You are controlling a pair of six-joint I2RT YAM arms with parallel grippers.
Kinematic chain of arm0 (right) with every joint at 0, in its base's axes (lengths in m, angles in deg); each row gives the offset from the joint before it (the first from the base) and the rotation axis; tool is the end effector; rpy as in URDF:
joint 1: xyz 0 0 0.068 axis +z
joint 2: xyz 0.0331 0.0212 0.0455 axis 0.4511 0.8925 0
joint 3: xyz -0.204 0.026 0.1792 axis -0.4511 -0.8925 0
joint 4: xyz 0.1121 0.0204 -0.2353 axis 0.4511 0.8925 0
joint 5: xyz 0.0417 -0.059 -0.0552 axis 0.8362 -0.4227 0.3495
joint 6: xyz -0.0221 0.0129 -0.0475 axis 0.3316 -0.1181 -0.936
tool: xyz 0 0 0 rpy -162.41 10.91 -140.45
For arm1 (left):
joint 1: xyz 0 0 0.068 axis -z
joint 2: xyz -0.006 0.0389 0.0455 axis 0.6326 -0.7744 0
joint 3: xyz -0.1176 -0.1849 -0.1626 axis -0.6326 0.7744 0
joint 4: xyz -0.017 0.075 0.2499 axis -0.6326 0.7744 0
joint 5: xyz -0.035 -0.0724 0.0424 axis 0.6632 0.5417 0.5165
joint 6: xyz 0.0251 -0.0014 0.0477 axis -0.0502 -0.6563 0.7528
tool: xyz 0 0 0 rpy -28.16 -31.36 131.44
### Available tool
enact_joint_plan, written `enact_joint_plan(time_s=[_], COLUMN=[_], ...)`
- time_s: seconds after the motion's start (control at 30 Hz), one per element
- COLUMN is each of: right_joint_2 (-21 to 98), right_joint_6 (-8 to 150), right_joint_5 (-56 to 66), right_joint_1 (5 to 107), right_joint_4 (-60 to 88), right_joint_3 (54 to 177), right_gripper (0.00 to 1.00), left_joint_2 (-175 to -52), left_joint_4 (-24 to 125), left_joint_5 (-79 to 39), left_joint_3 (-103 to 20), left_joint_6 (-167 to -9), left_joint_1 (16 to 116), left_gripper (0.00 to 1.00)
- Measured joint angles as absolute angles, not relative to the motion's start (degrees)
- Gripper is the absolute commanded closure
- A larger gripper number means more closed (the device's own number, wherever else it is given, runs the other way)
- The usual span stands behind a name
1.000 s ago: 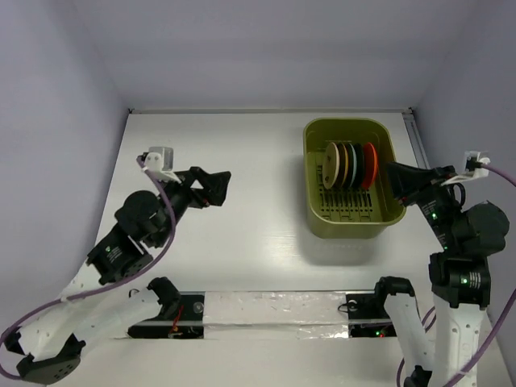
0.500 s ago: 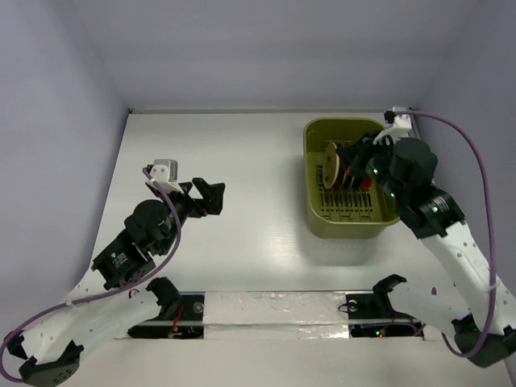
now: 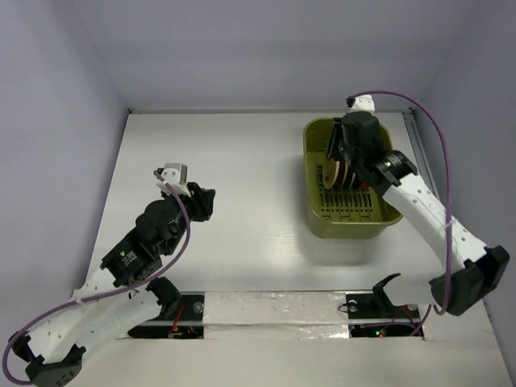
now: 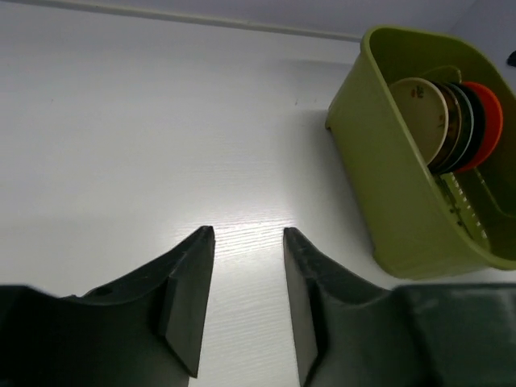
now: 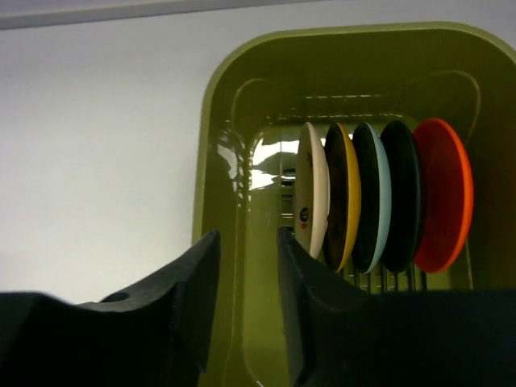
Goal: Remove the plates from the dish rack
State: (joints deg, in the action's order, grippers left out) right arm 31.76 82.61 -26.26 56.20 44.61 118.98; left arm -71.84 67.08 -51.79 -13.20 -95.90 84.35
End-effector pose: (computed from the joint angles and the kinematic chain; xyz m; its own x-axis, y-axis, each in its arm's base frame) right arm 0.2545 0.1268 0.3989 -0.4176 0.0964 -0.9035 -0.0051 0.9941 0.1084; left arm 0.1075 -0.0879 0.3527 -0.1797 -0.2610 -0.9485 0.3306 0.8921 -0.3082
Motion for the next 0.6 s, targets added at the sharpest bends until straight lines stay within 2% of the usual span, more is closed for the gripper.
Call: enact_joint_plan(time_s=[0.1,0.17,0.6], right_joint_2=[35.6,38.1,49.3], right_joint_6=[82.1,81.9,80.9], right_joint_5=[-28.7,-30.4,-36.0], right_joint_1=[56.2,56.2,55.6], right_joint_4=[45.4,46.4,48.7], right_joint_3=[120.2,120.9,124.5], right_gripper=[0.55,0.55,0.64], left_joint_2=[-71.8,-71.8,-70.3], left_joint_4=[67.1,67.1,67.0], left_joint_5=[-51.7,-51.7,-51.4], left_joint_3=[-13.2,-13.2,-13.2], left_joint_6=[-95.9,-95.8,-95.6], left_joint_1=[84.1,84.1,83.4], left_gripper=[0.45,0.40,0.39])
